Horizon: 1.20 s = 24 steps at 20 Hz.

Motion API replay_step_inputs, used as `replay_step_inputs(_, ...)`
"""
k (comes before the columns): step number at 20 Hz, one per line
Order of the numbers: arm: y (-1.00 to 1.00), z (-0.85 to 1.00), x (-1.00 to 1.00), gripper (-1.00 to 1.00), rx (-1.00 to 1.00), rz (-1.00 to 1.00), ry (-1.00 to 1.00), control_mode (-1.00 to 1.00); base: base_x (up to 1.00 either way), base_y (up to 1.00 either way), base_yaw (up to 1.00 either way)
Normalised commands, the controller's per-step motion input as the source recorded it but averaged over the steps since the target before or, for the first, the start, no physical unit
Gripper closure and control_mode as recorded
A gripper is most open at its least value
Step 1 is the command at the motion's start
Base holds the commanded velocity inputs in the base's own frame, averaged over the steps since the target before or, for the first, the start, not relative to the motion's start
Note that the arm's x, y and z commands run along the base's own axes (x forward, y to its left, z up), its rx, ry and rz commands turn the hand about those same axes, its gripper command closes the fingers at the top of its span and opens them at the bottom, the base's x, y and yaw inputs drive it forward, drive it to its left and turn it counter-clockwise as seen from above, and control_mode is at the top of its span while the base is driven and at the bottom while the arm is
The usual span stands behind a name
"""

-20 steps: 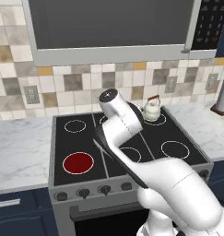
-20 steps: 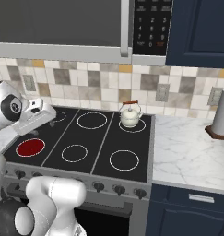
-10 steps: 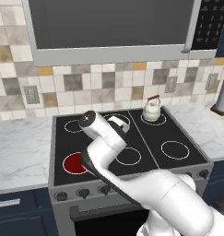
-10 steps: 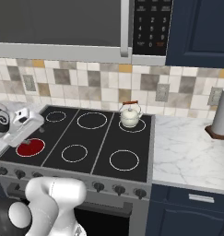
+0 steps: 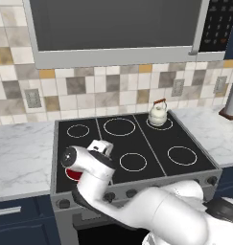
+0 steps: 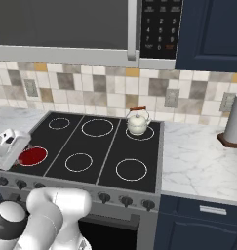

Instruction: Turn off the front left burner of the stove.

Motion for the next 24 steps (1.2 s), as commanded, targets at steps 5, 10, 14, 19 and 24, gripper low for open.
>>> replay_step_inputs(5,0.91,-0.83,0.00,-1.00,-0.13,0.20,-0.14,-1.00,0.00,0.00,0.00)
replay_step_inputs(10,0.87,-0.77,0.00,-1.00,-0.10,0.21,-0.07,-1.00,0.00,0.00,0.00)
replay_step_inputs(14,0.73,-0.60,0.00,-1.00,-0.10,0.13,-0.03,-1.00,0.00,0.00,0.00)
replay_step_inputs(19,0.78,-0.54,0.00,-1.00,-0.19,0.02,-0.03,-1.00,0.00,0.00,0.00)
replay_step_inputs(24,0.60,-0.51,0.00,-1.00,-0.21,0.02,-0.05,-1.00,0.00,0.00,0.00)
